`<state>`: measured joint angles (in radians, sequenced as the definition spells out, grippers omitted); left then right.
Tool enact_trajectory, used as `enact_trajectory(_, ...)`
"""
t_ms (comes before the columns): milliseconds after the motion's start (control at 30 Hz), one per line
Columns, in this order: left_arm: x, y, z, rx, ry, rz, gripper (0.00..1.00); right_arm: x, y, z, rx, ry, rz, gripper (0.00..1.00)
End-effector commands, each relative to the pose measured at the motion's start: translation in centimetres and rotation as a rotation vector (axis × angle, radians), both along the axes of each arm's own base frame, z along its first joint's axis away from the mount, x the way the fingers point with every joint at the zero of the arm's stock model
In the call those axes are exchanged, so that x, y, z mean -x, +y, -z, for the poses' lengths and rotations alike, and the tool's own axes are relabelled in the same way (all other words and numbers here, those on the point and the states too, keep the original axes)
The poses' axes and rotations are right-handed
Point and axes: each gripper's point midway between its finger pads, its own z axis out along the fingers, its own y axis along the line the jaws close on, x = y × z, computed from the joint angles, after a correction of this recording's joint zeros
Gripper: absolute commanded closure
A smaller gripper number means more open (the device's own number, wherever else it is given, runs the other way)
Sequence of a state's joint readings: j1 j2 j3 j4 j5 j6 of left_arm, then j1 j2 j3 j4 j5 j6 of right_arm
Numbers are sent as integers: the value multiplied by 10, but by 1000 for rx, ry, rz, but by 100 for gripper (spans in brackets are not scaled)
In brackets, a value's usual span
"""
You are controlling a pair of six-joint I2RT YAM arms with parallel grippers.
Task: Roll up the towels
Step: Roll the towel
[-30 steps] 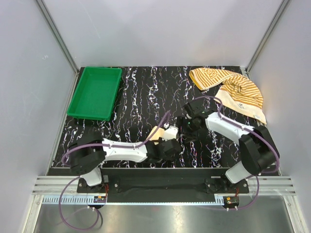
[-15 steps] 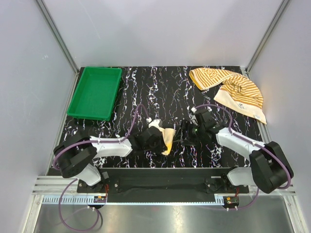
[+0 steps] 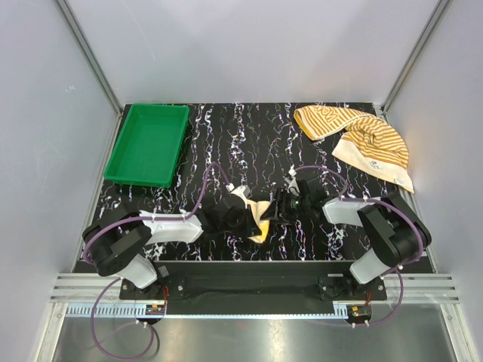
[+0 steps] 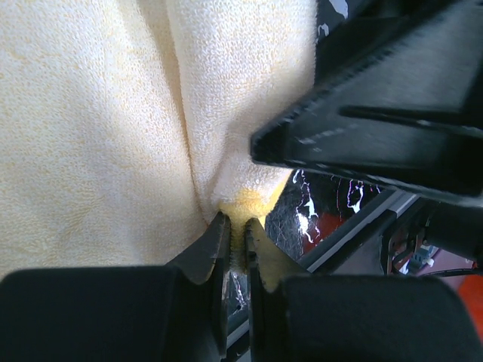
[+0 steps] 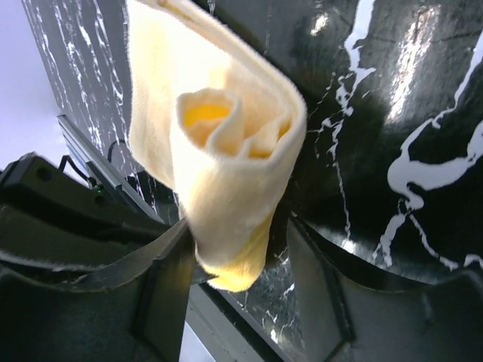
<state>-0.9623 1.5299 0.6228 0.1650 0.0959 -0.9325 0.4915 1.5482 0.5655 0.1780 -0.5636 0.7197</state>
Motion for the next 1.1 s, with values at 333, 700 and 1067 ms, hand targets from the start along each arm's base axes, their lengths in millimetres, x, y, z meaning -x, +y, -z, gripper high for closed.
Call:
enact_trajectory(333,-4,3,3,-31,-28,23,91,6,16,3,-38,8,-54,93)
enact_trajectory(700,-15,28,-18,-398,-267,33,35,7,-27,10,336,150,15,100)
enact_trajectory(1067,21,-26,-60,-730,-669,166,35,12,-42,-5,498,181,13,100)
